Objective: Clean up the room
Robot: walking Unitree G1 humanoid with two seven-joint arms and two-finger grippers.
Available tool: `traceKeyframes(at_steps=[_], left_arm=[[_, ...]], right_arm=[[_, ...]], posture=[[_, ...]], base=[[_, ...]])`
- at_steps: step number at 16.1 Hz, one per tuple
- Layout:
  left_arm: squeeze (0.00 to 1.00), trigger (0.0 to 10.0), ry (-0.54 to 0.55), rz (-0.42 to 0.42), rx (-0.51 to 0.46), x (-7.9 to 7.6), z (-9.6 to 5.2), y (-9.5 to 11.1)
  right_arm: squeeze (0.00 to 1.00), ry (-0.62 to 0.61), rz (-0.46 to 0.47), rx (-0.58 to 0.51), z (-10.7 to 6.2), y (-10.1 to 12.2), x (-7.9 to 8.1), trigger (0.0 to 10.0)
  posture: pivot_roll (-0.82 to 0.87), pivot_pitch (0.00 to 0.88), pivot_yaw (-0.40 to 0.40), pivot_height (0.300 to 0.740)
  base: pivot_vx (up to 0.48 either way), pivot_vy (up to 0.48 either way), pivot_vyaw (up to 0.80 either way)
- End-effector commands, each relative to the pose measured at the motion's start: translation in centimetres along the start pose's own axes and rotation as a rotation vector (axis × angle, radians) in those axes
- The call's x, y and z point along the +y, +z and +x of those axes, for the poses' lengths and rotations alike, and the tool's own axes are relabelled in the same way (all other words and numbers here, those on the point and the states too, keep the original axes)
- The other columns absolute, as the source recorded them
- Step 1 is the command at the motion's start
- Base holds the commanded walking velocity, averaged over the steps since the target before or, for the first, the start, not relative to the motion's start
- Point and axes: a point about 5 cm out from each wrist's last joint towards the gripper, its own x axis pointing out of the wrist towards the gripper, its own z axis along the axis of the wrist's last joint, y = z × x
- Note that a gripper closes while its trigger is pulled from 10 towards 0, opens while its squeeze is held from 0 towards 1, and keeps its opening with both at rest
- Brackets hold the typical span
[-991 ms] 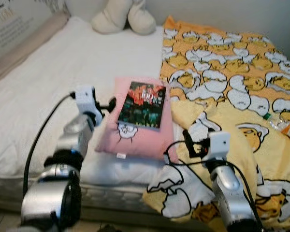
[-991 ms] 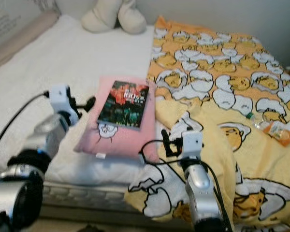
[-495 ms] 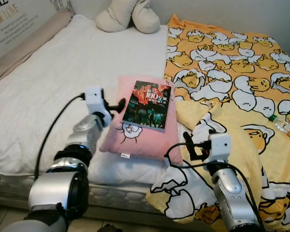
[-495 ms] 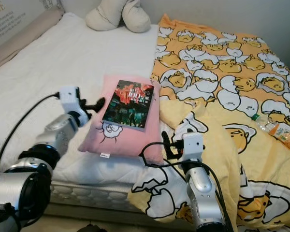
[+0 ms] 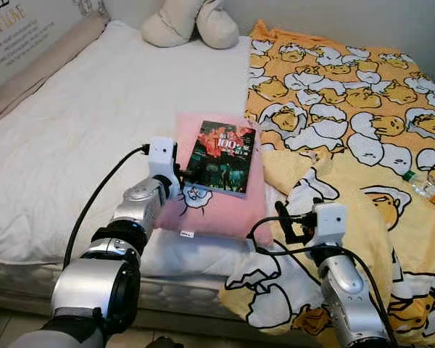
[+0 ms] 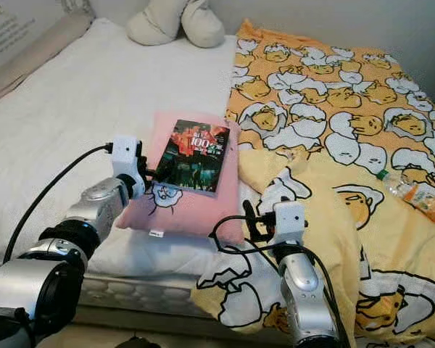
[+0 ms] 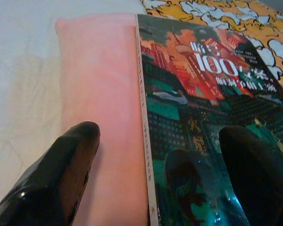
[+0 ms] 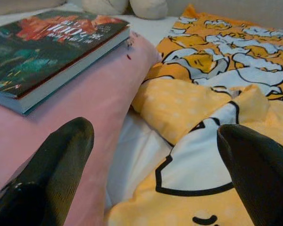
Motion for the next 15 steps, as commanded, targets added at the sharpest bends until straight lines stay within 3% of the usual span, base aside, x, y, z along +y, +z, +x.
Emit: traceKeyframes(at_steps=[1, 6, 9, 10, 11, 15], left_arm=[[0.00, 10.0, -0.008, 0.014, 0.011, -0.3, 0.1, -0.1], [0.00, 10.0, -0.050, -0.037, 0.014, -1.2, 0.4, -0.4], [0.00, 10.0, -0.071, 0.018, 0.096, -1.8, 0.3, -1.7], [0.00, 0.4, -0.058, 0.018, 0.124, -1.8, 0.3, -2.2], [0.00, 0.0, -0.060, 0.012, 0.134, -1.9, 0.3, -2.4], [0.00, 0.0, -0.063, 0.024, 0.141, -2.0, 0.2, -2.7]], right_arm=[[0.00, 0.011, -0.003, -0.004, -0.1, 0.2, 0.1, 10.0], [0.00, 0.002, -0.006, -0.009, -0.1, 0.3, -0.2, 10.0], [0.00, 0.000, -0.006, -0.017, 0.0, 0.5, -0.2, 10.0], [0.00, 0.002, -0.006, -0.017, 0.1, 0.5, -0.2, 10.0], [0.00, 0.002, -0.006, -0.016, 0.1, 0.5, -0.2, 10.0], [0.00, 0.003, -0.005, -0.014, 0.2, 0.5, -0.2, 10.0]], posture=[[-0.14, 0.000, -0.010, 0.740], [-0.15, 0.000, -0.007, 0.740], [-0.15, 0.000, -0.006, 0.740], [-0.15, 0.000, -0.005, 0.740], [-0.15, 0.000, -0.005, 0.740], [-0.15, 0.000, -0.004, 0.740]], base=[[0.000, 0.000, 0.00], [0.000, 0.000, 0.00], [0.000, 0.000, 0.00], [0.000, 0.000, 0.00], [0.000, 0.000, 0.00], [0.000, 0.000, 0.00]])
